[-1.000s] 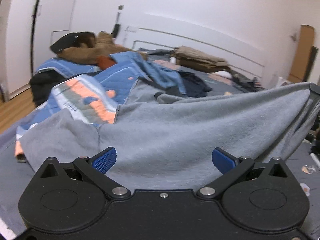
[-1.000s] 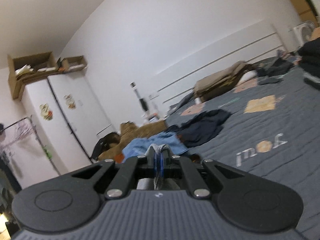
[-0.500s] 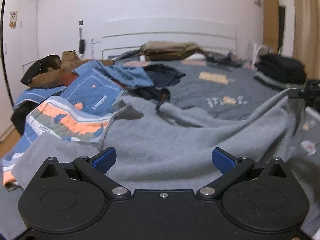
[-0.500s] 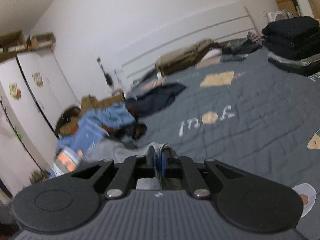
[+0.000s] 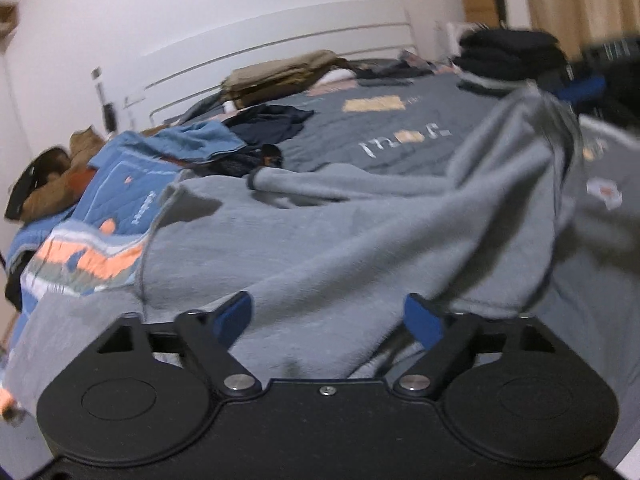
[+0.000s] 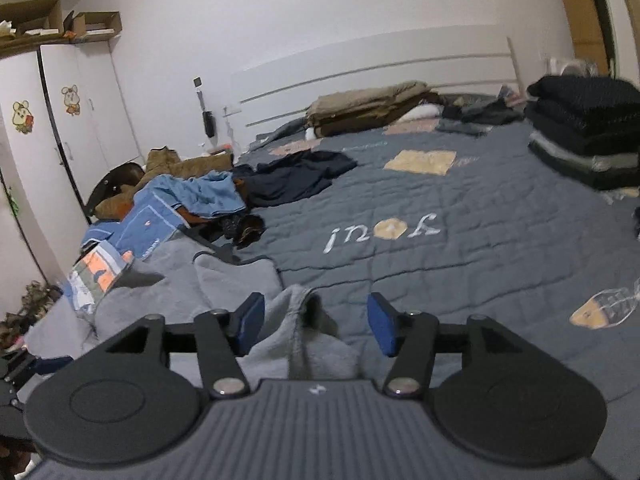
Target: Fold clothes
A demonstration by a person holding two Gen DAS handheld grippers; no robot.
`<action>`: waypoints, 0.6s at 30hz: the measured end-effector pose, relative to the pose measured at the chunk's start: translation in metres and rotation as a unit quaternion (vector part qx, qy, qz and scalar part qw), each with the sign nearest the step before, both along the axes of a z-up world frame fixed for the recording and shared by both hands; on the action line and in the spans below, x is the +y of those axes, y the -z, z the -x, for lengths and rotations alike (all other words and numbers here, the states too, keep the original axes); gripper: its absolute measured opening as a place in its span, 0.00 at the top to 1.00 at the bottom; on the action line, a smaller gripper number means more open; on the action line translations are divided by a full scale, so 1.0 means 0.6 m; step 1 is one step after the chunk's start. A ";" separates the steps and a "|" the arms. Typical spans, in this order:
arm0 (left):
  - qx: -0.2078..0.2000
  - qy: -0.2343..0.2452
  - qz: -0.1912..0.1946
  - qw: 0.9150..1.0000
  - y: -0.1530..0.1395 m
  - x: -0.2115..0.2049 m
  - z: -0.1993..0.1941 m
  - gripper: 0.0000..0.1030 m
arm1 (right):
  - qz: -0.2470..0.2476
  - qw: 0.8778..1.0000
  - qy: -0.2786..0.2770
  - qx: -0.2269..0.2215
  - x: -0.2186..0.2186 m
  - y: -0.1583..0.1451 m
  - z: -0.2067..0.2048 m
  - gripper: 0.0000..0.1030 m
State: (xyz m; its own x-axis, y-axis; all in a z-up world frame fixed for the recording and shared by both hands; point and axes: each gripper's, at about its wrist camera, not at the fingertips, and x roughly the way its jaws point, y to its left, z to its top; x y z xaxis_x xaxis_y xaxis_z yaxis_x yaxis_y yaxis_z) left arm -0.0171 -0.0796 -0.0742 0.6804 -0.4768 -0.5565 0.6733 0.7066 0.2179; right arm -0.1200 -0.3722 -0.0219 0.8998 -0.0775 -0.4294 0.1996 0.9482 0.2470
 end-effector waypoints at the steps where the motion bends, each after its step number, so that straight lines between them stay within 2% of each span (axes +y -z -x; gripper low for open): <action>1: -0.001 0.005 -0.006 1.000 0.004 -0.005 0.002 0.27 | 0.001 1.000 -0.001 -0.003 -0.001 -0.002 0.003 0.42; 5: -0.004 0.025 -0.028 0.999 0.020 -0.026 0.011 0.37 | -0.011 0.999 -0.042 -0.006 0.004 -0.001 0.008 0.40; 8: -0.009 0.039 -0.044 0.998 0.031 -0.042 0.018 0.39 | -0.015 0.997 -0.081 -0.004 0.021 0.007 0.011 0.38; 9: -0.011 0.040 -0.050 0.998 0.034 -0.047 0.019 0.42 | -0.017 0.995 -0.093 -0.004 0.028 0.009 0.012 0.37; 11: -0.011 0.040 -0.064 0.997 0.041 -0.056 0.017 0.55 | -0.010 0.994 -0.110 0.001 0.043 0.014 0.013 0.33; 14: -0.011 0.038 -0.084 0.996 0.054 -0.069 0.012 0.55 | 0.013 0.992 -0.128 0.010 0.063 0.021 0.013 0.31; 18: -0.021 0.042 -0.099 0.994 0.063 -0.081 0.013 0.56 | 0.019 0.990 -0.142 0.010 0.074 0.024 0.017 0.30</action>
